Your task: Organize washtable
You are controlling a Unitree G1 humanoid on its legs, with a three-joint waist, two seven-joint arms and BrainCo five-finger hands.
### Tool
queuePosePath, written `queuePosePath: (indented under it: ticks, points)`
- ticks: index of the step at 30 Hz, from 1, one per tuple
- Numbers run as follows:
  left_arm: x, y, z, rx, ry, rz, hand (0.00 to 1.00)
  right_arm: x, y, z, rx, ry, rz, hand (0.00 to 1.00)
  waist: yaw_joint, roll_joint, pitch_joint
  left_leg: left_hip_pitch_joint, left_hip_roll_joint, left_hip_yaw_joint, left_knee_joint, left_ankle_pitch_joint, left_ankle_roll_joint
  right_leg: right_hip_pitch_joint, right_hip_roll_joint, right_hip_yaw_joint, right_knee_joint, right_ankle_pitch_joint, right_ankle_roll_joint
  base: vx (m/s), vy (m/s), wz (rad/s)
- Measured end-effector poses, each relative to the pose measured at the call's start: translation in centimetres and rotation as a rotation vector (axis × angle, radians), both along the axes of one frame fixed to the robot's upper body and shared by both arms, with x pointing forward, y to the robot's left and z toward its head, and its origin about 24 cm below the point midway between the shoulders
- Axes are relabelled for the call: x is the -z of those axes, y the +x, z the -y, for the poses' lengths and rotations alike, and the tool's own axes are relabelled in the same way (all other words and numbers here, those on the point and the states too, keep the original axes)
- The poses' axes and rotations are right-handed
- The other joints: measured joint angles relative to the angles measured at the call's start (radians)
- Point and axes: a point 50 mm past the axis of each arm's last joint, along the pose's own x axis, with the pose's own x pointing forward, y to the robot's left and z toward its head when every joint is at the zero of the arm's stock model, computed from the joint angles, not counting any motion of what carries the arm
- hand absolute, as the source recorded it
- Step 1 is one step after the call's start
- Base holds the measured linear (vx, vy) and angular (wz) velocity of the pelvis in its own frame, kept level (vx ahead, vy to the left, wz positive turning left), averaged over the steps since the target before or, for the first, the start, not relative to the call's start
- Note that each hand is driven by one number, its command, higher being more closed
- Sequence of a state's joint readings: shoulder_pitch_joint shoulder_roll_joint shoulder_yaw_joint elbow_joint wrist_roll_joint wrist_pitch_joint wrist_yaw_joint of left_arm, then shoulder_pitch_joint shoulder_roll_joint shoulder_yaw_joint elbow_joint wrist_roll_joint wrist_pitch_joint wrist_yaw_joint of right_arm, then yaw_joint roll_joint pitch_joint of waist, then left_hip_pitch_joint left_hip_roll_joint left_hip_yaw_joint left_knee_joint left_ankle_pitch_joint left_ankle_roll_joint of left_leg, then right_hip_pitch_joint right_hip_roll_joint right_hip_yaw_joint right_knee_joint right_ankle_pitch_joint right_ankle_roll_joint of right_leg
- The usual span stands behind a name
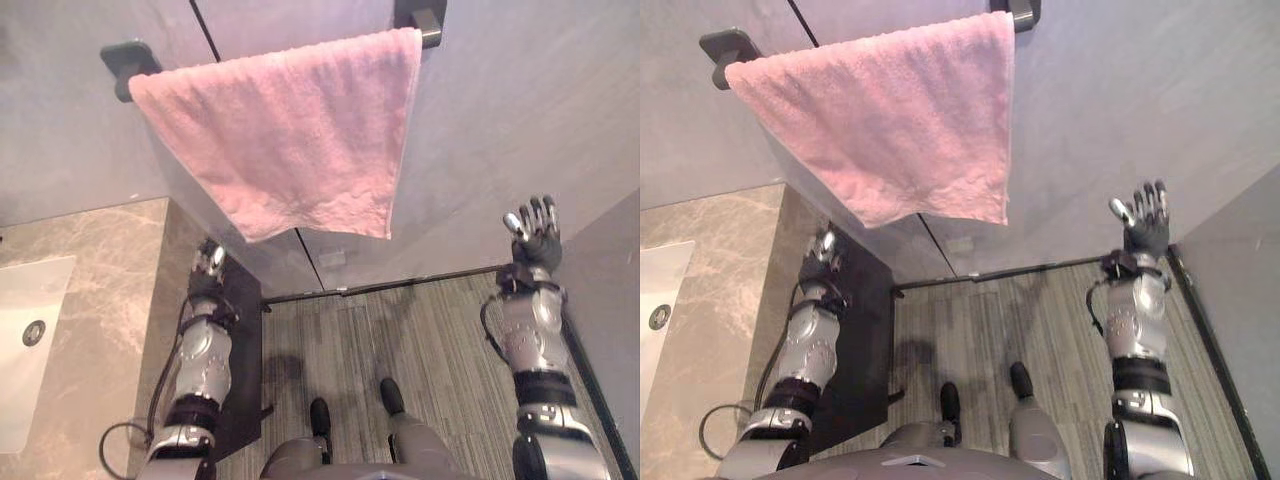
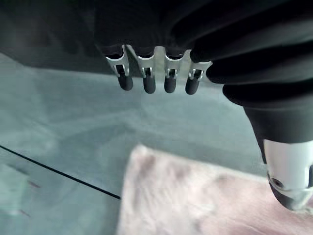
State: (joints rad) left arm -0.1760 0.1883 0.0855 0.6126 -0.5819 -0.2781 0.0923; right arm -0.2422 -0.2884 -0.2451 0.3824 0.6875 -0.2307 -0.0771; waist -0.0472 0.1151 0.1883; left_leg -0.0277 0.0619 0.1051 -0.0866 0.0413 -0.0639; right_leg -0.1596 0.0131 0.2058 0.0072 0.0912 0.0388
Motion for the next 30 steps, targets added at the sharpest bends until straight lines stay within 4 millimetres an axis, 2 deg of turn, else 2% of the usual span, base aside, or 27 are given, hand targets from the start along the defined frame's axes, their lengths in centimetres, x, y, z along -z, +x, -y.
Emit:
queuePosePath:
  ticks: [4,6,7,10,11,12,13,14,15,16,18,19,21,23,26,27,28,30]
  points:
    - [4.6,-3.3,1.0,0.048,0.024,-0.228,0.00,4.1,-2.7,0.0,0.026,0.044,-0.135,0.00,-0.002,-0.001,0.000,0.006,0.000,0.001,0.000,-0.001,0.000,0.004,-0.001,-0.001,-0.008,-0.001,0.006,0.00,0.000,0.00]
    - [7.5,-5.8,1.9,0.083,0.025,-0.383,0.00,7.4,-4.5,-0.2,0.062,0.108,-0.247,0.00,-0.003,-0.002,-0.002,0.012,0.001,0.006,-0.001,-0.002,0.000,0.013,-0.001,0.001,-0.020,0.001,0.011,0.01,-0.002,-0.05]
    - [8.0,-6.5,2.1,0.094,0.027,-0.416,0.00,8.3,-5.0,-0.3,0.065,0.122,-0.279,0.00,-0.003,-0.003,-0.002,0.016,0.001,0.008,-0.002,-0.002,0.000,0.016,-0.001,0.002,-0.021,0.001,0.011,0.02,-0.004,-0.06]
    - [10.4,-9.7,3.1,0.145,0.037,-0.561,0.00,13.3,-8.9,-1.1,0.075,0.171,-0.507,0.00,-0.001,-0.005,-0.006,0.038,0.003,0.020,-0.004,-0.009,-0.002,0.036,0.000,0.006,-0.029,0.000,0.011,0.04,-0.002,-0.10]
    - [10.8,-10.3,3.3,0.150,0.036,-0.586,0.00,14.2,-9.7,-1.3,0.079,0.186,-0.554,0.00,-0.001,-0.006,-0.008,0.043,0.004,0.023,-0.004,-0.012,-0.002,0.039,0.001,0.009,-0.029,0.000,0.010,0.04,0.000,-0.13]
    - [11.5,-11.3,3.4,0.162,0.038,-0.638,0.00,16.2,-11.8,-1.6,0.097,0.218,-0.662,0.00,-0.001,-0.009,-0.021,0.046,0.004,0.028,-0.003,-0.016,-0.002,0.041,0.002,0.013,-0.029,-0.001,0.009,0.03,-0.001,-0.10]
    - [11.8,-11.7,3.5,0.171,0.040,-0.662,0.00,17.2,-12.9,-1.8,0.096,0.219,-0.727,0.00,0.000,-0.010,-0.028,0.049,0.005,0.030,-0.004,-0.017,-0.002,0.043,0.003,0.014,-0.029,-0.002,0.008,0.05,-0.003,-0.08]
    - [12.4,-12.8,3.6,0.189,0.044,-0.722,0.00,19.1,-15.6,-2.3,0.113,0.254,-0.861,0.00,0.000,-0.013,-0.033,0.067,0.006,0.032,-0.004,-0.023,-0.002,0.062,0.004,0.014,-0.031,-0.003,0.007,0.04,-0.001,-0.06]
    - [12.7,-13.2,3.6,0.197,0.044,-0.742,0.00,19.8,-16.8,-2.5,0.124,0.276,-0.909,0.00,0.000,-0.016,-0.038,0.074,0.007,0.035,-0.004,-0.028,-0.002,0.068,0.005,0.016,-0.031,-0.004,0.007,0.02,0.006,-0.12]
    - [13.1,-14.1,3.7,0.208,0.034,-0.778,0.00,20.9,-18.9,-2.9,0.140,0.308,-0.999,0.00,-0.001,-0.021,-0.053,0.077,0.009,0.043,-0.004,-0.032,-0.003,0.074,0.008,0.023,-0.031,-0.006,0.006,0.01,0.009,-0.18]
    - [13.8,-15.6,3.9,0.239,0.032,-0.850,0.00,22.1,-22.5,-3.2,0.197,0.371,-1.120,0.00,-0.002,-0.031,-0.079,0.088,0.011,0.056,-0.004,-0.045,-0.004,0.080,0.012,0.036,-0.031,-0.011,0.006,0.03,0.004,-0.21]
    - [14.0,-16.0,4.0,0.244,0.026,-0.871,0.00,22.3,-23.4,-3.2,0.223,0.395,-1.144,0.00,-0.002,-0.035,-0.085,0.093,0.012,0.058,-0.004,-0.049,-0.008,0.084,0.013,0.039,-0.031,-0.012,0.005,0.04,-0.003,-0.15]
    - [14.6,-17.4,4.7,0.258,-0.003,-0.933,0.00,22.8,-26.7,-3.5,0.333,0.486,-1.212,0.00,-0.004,-0.045,-0.101,0.112,0.014,0.068,-0.004,-0.059,-0.009,0.097,0.017,0.048,-0.028,-0.018,0.002,0.02,-0.001,-0.13]
    - [14.7,-17.9,4.9,0.276,0.002,-0.943,0.00,22.9,-28.7,-3.6,0.394,0.534,-1.237,0.00,-0.011,-0.048,-0.117,0.117,0.015,0.070,-0.002,-0.062,-0.009,0.097,0.019,0.050,-0.018,-0.025,0.001,0.01,0.000,-0.04]
    - [14.7,-18.0,5.0,0.295,0.002,-0.943,0.00,23.0,-29.9,-4.0,0.395,0.553,-1.272,0.00,-0.027,-0.050,-0.115,0.116,0.014,0.068,0.064,-0.092,-0.005,0.096,0.020,0.047,0.054,-0.066,0.001,0.00,0.006,0.01]
    - [14.7,-18.0,5.0,0.300,0.002,-0.940,0.00,23.0,-29.9,-4.0,0.383,0.541,-1.282,0.00,-0.027,-0.051,-0.114,0.108,0.015,0.065,0.099,-0.110,-0.005,0.092,0.020,0.046,0.081,-0.082,0.000,-0.04,0.016,0.16]
    - [14.6,-17.9,5.1,0.314,0.015,-0.936,0.00,23.0,-29.9,-4.0,0.380,0.535,-1.283,0.00,-0.027,-0.059,-0.108,0.087,0.017,0.046,0.183,-0.156,-0.006,0.091,0.021,0.033,0.147,-0.120,-0.001,-0.04,0.013,0.22]
    - [14.5,-17.8,5.0,0.320,0.029,-0.925,0.00,23.0,-29.2,-4.0,0.359,0.522,-1.276,0.00,-0.024,-0.059,-0.109,0.082,0.014,0.026,0.231,-0.187,-0.007,0.085,0.020,0.020,0.213,-0.165,-0.003,-0.06,0.003,0.27]
